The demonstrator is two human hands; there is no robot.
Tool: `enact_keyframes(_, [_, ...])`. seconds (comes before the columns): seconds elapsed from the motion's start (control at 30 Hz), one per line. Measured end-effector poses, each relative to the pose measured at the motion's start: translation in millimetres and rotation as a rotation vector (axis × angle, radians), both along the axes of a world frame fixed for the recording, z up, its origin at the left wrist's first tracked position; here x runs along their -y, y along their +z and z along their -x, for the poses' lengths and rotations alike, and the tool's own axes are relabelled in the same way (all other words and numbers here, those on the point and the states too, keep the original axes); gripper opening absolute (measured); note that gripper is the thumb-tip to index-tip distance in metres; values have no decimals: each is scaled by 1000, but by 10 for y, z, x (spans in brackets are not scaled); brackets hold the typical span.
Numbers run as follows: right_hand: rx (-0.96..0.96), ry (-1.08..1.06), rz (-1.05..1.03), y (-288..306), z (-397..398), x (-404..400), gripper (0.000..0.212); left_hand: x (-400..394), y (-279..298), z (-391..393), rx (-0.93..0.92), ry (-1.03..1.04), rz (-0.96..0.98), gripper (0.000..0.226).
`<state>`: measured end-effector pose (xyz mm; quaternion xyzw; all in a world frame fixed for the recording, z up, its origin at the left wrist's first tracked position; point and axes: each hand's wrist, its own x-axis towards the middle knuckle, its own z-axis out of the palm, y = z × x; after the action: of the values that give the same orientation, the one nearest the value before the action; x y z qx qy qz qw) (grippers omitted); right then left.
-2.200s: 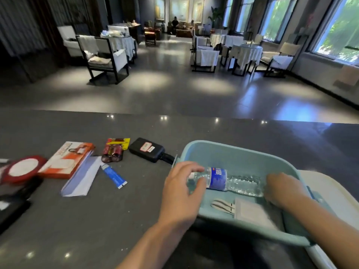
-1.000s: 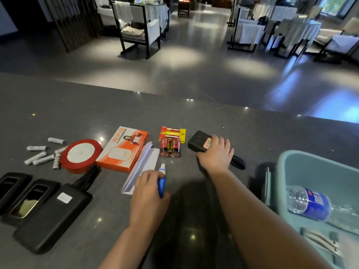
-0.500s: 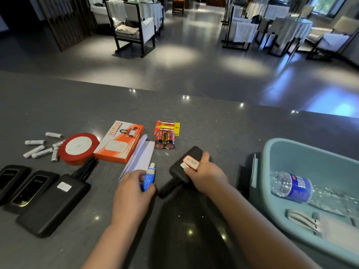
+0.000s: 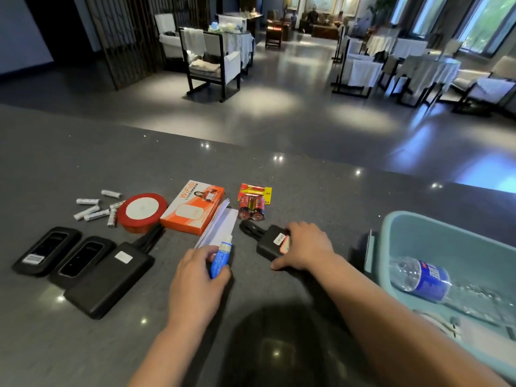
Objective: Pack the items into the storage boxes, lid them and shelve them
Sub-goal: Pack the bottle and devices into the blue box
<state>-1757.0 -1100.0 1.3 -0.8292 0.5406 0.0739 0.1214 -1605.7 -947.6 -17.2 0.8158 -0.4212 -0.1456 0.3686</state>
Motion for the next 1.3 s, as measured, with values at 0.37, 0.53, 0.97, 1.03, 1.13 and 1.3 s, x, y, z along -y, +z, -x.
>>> enact_keyframes(0.37, [637,-247,45,483,517,-962,68,-68,423,356,-22,-29,353,36])
enact_keyframes(0.53, [841,-255,172,1135,1271,-943,64,157,704,641,24,-121,428,39])
enact_keyframes(0.97, [-84,-160,131,785,3398,-737,80,739,728,2502,-279,-610,472,37])
enact_keyframes(1.03, [-76,-150,66,665,3421,-695,73,815,708,2651,-282,-714,405,35])
enact_keyframes(1.13, [-94,-126,33,516,3421,-621,63,865,670,2702,-257,-810,326,33])
enact_keyframes(1.3, [-37,-187,-23,475,3431,-597,68,900,621,2613,-262,-754,318,34])
